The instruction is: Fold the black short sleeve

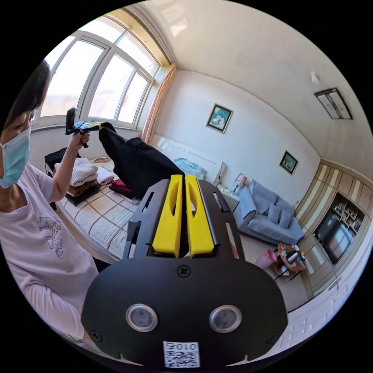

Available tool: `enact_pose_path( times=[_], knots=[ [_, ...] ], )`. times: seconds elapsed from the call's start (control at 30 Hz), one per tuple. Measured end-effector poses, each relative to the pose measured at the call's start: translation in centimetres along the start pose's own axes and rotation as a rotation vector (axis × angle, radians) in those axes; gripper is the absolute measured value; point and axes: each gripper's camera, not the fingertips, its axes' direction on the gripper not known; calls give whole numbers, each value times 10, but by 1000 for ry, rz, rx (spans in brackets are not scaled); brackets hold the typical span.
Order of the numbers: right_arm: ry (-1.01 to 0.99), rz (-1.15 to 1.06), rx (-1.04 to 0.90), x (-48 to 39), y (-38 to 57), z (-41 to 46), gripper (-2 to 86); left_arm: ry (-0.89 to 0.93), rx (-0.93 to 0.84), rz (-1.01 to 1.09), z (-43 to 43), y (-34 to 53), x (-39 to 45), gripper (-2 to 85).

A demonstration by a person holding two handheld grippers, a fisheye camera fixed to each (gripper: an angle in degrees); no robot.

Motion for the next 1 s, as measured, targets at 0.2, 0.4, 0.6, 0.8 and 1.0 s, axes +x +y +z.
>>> enact_pose_path(
  times=[0.2,0.4,0.6,0.8,1.0],
  knots=[
    [118,-131,143,-44,-67,-93,15,-88,116,76,-118,-56,10,-3],
    [122,-170,172,-55,-104,-116,23,-70,89,124,-151,-95,1,-3],
    [13,-92,0,-20,-104,-6,28,73,-81,44,-60,-77,-39,-3],
    [-159,79,-398,48,-73,225,29,273,-358,-207,142,25,-101,-3],
    [5,158,-112,119,-159,230,28,160,-219,-288,199,-10,-155,-3]
  ],
)
